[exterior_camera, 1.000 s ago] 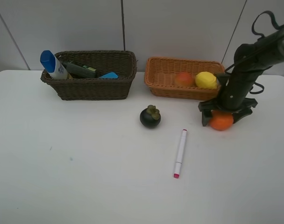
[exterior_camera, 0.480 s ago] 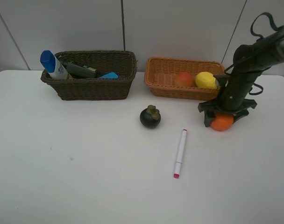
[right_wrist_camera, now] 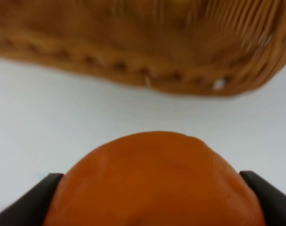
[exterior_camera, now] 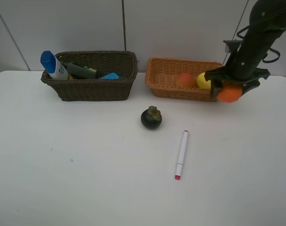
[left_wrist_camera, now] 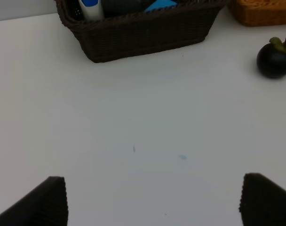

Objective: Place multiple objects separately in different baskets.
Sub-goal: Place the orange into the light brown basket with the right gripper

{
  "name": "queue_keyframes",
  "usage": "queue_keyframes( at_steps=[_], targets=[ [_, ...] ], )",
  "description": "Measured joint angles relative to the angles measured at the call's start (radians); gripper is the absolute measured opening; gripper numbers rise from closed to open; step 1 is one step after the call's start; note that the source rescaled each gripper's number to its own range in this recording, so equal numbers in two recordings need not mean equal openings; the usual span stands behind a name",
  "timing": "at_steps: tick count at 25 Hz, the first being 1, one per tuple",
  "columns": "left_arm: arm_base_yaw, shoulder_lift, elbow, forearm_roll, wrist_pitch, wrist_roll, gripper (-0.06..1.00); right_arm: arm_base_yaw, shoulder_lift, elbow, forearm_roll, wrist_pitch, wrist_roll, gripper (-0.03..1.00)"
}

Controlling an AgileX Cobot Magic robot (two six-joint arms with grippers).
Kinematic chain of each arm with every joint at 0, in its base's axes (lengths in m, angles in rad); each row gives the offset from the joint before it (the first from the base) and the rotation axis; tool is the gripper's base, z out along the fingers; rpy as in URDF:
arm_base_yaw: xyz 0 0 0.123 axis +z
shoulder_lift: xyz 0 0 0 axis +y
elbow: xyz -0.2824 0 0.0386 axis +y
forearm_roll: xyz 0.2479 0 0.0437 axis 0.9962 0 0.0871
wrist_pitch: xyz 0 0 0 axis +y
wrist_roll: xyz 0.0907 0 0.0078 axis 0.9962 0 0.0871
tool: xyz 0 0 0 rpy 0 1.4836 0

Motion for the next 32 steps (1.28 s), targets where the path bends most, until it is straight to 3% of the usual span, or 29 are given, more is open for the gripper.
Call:
queue_keyframes(
  at_steps=[5,12,17,21,26,32],
  targets=[
    [0.0,0.0,0.0,0.0,0.0,0.0,0.84,0.0,0.002,-0.11,0.063,-0.062,-0.005,0.75],
    [0.0,0.0,0.0,0.0,0.0,0.0,0.84,0.0,0.06,-0.136,0.182,-0.442,-0.078,0.75],
    [0.0,0.0,0.0,0.0,0.0,0.0,0.84,0.0,0.127,-0.136,0.21,-0.583,-0.083,0.75],
    [0.0,0.0,0.0,0.0,0.0,0.0,0.84,0.0,0.168,-0.136,0.211,-0.615,-0.083,0.76],
    [0.0,0.0,0.0,0.0,0.0,0.0,0.84,0.0,0.188,-0.136,0.212,-0.623,-0.083,0.97],
    [0.0,0.0,0.0,0.0,0.0,0.0,0.84,0.0,0.178,-0.136,0.212,-0.522,-0.083,1.0]
  ],
)
